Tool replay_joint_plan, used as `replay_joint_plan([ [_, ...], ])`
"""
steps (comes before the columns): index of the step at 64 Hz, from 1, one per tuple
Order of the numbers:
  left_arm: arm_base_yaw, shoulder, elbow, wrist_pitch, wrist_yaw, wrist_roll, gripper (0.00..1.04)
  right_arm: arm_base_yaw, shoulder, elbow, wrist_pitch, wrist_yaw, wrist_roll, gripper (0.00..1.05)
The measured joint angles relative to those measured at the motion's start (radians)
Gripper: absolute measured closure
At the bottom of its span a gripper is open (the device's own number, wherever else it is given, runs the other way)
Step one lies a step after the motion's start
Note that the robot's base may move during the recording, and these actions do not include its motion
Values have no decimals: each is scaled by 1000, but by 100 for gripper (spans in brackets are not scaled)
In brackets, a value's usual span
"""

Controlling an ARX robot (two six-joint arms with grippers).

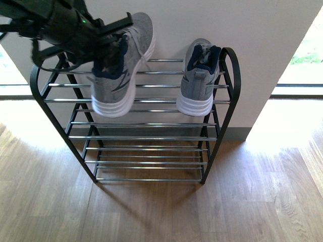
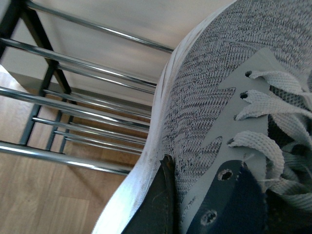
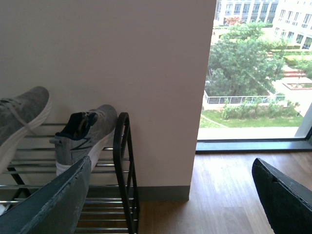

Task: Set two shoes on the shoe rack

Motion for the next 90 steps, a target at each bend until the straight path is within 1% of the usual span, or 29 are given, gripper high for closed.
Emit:
replay_joint_plan([
  [7, -25, 124, 157, -46, 29, -43, 103, 0, 0, 0, 0, 0, 0, 9],
  [19, -63, 256, 356, -127, 82, -113, 103, 0, 0, 0, 0, 0, 0, 9],
  [27, -76, 317, 454, -171, 96, -137, 103, 0, 0, 0, 0, 0, 0, 9],
  [32, -77, 330, 480, -188, 101, -145, 103, 0, 0, 0, 0, 0, 0, 9],
  [42, -78, 330, 496, -204, 85, -146, 77, 0, 0, 0, 0, 0, 0, 9],
  [50, -86, 275, 415, -142, 58, -156, 56, 0, 0, 0, 0, 0, 0, 9],
  [56, -96, 186, 322, -106, -2, -163, 40, 0, 0, 0, 0, 0, 0, 9],
  [65, -101, 0, 160, -82, -142, -161, 15, 0, 0, 0, 0, 0, 0, 9],
  [68, -101, -57, 106, -69, -183, -157, 8, 0, 0, 0, 0, 0, 0, 9],
  [70, -100, -100, 64, -64, -219, -147, 8, 0, 0, 0, 0, 0, 0, 9],
  [73, -97, -175, -12, -52, -275, -140, 10, 0, 0, 0, 0, 0, 0, 9],
  [79, -86, -316, -153, -40, -373, -106, 9, 0, 0, 0, 0, 0, 0, 9],
  [87, -71, -529, -346, -21, -499, -41, 9, 0, 0, 0, 0, 0, 0, 9],
  [90, -67, -607, -408, -20, -532, -17, 9, 0, 0, 0, 0, 0, 0, 9],
])
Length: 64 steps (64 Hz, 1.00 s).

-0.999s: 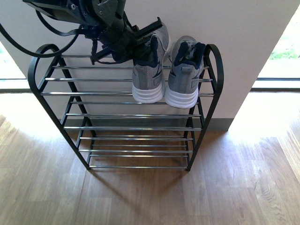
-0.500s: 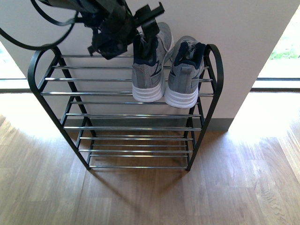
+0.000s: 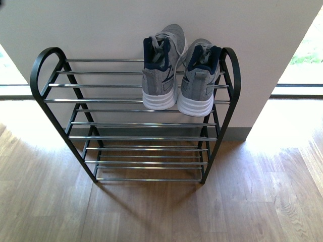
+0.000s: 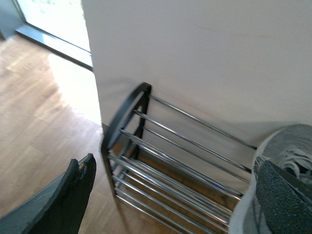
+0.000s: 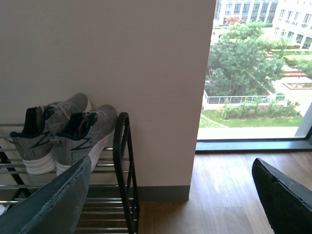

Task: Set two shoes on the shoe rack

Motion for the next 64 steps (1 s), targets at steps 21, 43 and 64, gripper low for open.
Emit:
replay_joint_plan([
  [21, 23, -639, -390, -312, -237, -25, 9, 0, 0, 0, 0, 0, 0, 9],
  [43, 166, -882, -726, 325, 408, 433, 54, 0, 0, 0, 0, 0, 0, 9],
  [64, 260, -1026, -836, 291, 513, 510, 103, 0, 0, 0, 0, 0, 0, 9],
])
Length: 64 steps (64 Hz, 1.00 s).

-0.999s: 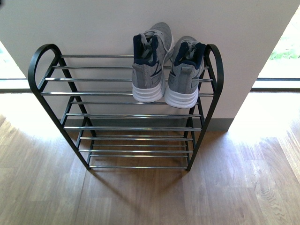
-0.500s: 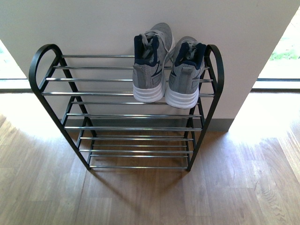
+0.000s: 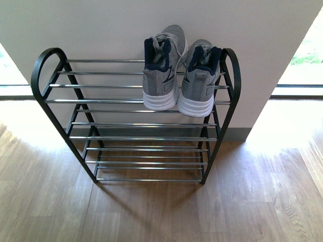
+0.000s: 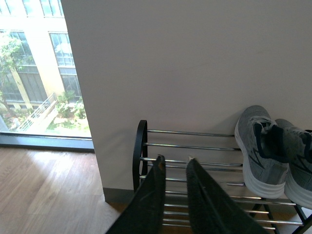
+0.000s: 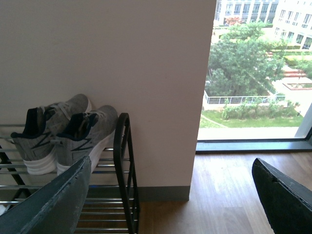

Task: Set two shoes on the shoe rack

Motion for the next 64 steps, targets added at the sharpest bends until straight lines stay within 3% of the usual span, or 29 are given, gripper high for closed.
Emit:
replay_joint_plan([
  [3, 46, -25, -11, -13, 51, 2, 104, 0, 0, 0, 0, 0, 0, 9],
  [9, 78, -64, -29, -33, 53, 3, 104, 0, 0, 0, 0, 0, 0, 9],
  [64, 79, -358, -103, -235, 63, 6, 104, 0, 0, 0, 0, 0, 0, 9],
])
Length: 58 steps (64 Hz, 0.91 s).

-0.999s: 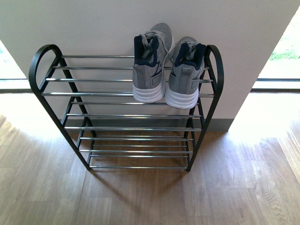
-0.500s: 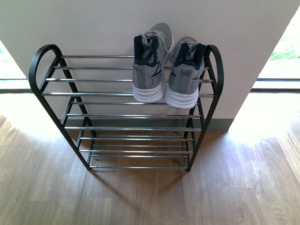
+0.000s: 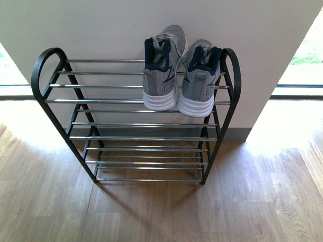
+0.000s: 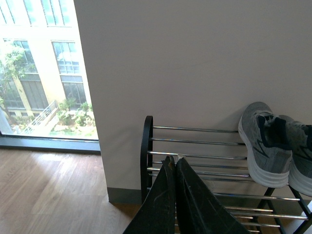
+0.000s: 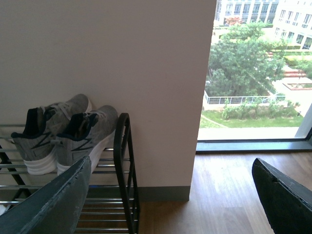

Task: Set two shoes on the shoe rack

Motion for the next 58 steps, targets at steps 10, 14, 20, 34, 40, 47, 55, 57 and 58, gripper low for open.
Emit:
replay_joint_plan([
  [10, 0, -54, 0, -56, 0, 0, 104, 0, 0, 0, 0, 0, 0, 9],
  [14, 0, -148, 0, -185, 0, 0, 104, 0, 0, 0, 0, 0, 0, 9],
  [20, 0, -195, 0, -210, 0, 0, 104, 0, 0, 0, 0, 1, 0, 9],
  [34, 1, -198, 0, -217, 0, 0, 97, 0, -1, 0, 0, 0, 0, 9],
  [40, 1, -198, 0, -217, 0, 0, 81, 0, -1, 0, 0, 0, 0, 9],
  [47, 1, -198, 0, -217, 0, 0, 61, 0, -1, 0, 0, 0, 0, 9],
  [55, 1, -198, 0, -217, 0, 0, 40, 0, -1, 0, 0, 0, 0, 9],
  [57, 1, -198, 0, -217, 0, 0, 35, 0, -1, 0, 0, 0, 0, 9],
  [58, 1, -198, 0, -217, 0, 0, 31, 0, -1, 0, 0, 0, 0, 9],
])
